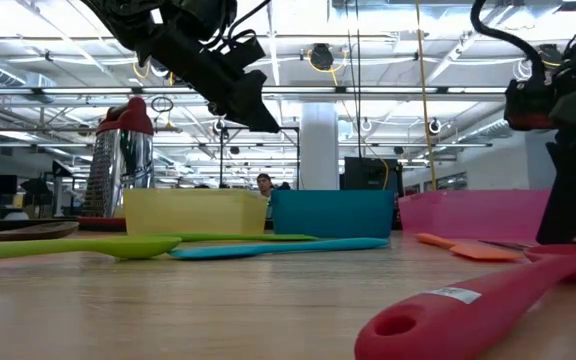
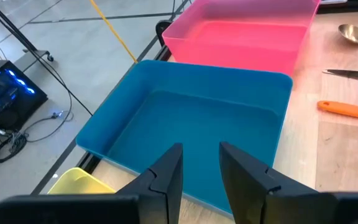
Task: Pick & Place Kitchen Items
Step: Put the top bronze knife into the yellow bin
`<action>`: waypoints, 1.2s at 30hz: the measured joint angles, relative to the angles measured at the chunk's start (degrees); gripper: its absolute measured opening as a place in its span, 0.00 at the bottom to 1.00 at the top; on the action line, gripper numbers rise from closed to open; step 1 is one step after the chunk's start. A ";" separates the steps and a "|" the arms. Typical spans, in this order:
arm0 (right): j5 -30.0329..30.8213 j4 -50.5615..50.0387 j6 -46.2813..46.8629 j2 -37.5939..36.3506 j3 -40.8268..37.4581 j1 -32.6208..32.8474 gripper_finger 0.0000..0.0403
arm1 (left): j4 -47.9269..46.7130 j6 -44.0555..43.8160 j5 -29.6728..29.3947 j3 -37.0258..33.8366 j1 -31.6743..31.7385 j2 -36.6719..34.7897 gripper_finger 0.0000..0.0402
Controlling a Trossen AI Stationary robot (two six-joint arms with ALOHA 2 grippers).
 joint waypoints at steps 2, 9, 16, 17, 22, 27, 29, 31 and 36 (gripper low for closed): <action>-0.19 -0.70 -0.47 -0.01 0.00 -0.44 0.38 | -0.01 -0.03 0.02 0.00 0.00 0.00 0.26; -0.31 -2.95 -0.67 -0.03 0.04 -2.60 0.38 | -0.16 -0.01 0.04 0.00 0.00 0.00 0.26; -3.76 -5.01 -6.70 -0.12 0.17 -6.49 0.38 | -0.26 0.15 0.07 0.00 0.00 0.01 0.26; -4.98 -5.70 -8.03 -0.16 0.20 -7.05 0.38 | -0.32 0.19 0.07 0.00 0.00 0.00 0.26; -9.52 -7.23 -11.74 -0.16 0.22 -8.34 0.38 | -0.49 0.25 0.09 0.00 0.00 0.02 0.26; -11.74 -4.82 -17.14 -0.16 0.13 -7.69 0.38 | -0.49 0.25 0.11 0.00 0.00 0.02 0.26; -12.40 -4.02 -18.57 -0.16 0.11 -7.05 0.38 | -0.49 0.27 0.11 0.00 0.00 0.02 0.26; -12.61 -3.77 -18.89 -0.12 0.11 -6.38 0.38 | -0.49 0.25 0.15 0.00 0.00 0.02 0.26; -13.34 -2.13 -22.98 -0.10 0.07 -4.09 0.35 | -0.73 -0.79 0.27 0.00 -0.18 0.02 0.26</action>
